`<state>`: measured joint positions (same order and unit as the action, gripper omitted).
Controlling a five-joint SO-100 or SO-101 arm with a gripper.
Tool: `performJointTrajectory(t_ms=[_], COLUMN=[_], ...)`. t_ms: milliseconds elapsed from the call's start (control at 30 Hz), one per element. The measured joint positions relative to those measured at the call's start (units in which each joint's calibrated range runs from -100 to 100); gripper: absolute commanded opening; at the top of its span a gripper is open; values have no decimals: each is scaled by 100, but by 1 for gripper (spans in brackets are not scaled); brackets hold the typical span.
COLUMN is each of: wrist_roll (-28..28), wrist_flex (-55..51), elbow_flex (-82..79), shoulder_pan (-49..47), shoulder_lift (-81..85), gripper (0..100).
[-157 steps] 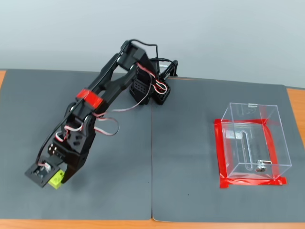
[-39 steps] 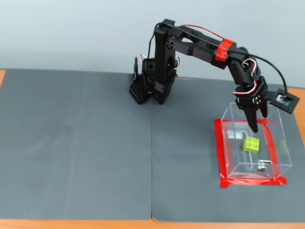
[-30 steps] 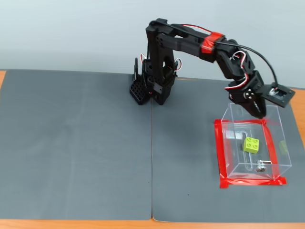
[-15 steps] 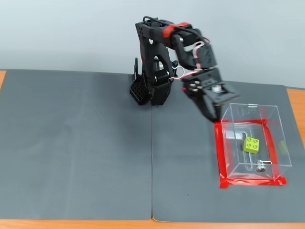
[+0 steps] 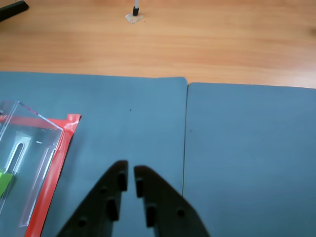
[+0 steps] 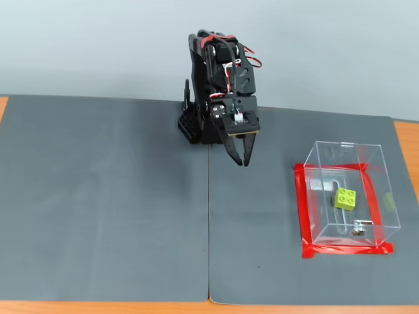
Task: Pick the green lego block and place it into the transparent box
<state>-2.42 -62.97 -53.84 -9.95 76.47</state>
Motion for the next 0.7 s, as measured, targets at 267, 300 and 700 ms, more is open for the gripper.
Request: performJointTrajectory(t_ms=[267, 300, 700], wrist_roll=[0, 0, 10], wrist_flex=[-9, -9, -9], elbow_flex=[-1060, -1176, -2515], shoulder_pan=[214, 280, 442], shoulder_lift=[1020, 1105, 2243], gripper=[2, 2, 2])
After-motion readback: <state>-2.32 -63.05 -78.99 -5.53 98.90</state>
